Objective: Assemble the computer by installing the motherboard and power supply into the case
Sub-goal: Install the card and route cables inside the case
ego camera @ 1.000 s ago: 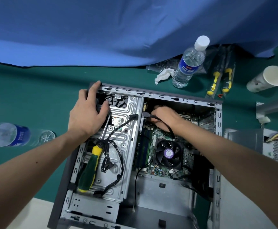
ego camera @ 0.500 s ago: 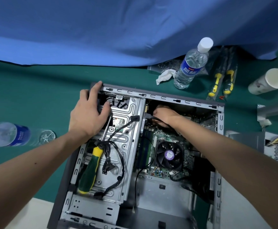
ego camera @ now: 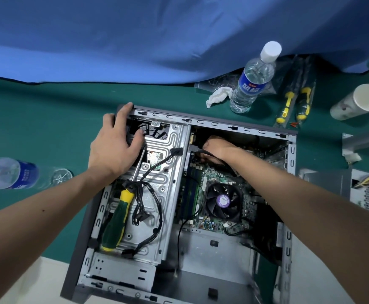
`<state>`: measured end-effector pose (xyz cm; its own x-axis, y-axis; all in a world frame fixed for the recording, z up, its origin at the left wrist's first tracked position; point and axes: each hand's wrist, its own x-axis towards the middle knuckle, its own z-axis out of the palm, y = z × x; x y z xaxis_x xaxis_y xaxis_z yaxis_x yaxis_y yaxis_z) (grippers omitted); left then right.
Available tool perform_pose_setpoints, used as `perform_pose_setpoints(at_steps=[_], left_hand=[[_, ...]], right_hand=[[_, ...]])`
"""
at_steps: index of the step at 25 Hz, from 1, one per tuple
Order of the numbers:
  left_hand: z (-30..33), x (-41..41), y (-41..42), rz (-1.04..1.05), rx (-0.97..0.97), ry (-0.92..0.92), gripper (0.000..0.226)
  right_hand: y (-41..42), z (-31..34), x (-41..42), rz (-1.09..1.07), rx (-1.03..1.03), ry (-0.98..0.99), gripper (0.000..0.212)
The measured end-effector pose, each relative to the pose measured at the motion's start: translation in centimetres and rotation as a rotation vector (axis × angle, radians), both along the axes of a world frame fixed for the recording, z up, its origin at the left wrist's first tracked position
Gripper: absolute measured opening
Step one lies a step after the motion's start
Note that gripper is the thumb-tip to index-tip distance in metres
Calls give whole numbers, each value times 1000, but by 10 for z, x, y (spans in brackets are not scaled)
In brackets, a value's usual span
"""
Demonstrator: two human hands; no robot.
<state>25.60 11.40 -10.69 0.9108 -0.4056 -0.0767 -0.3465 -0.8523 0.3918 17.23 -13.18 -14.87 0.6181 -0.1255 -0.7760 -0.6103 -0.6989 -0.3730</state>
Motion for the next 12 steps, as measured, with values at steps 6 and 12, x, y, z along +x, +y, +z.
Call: perform_pose_setpoints(at_steps=[6,12], left_hand=[[2,-1,-1,-14,-7,-8,60],[1,-1,-1,-7,-1,1,58]], right_hand=[[-4,0,-5,-95,79,10,22],[-3,-2,1,51,22,58,21]])
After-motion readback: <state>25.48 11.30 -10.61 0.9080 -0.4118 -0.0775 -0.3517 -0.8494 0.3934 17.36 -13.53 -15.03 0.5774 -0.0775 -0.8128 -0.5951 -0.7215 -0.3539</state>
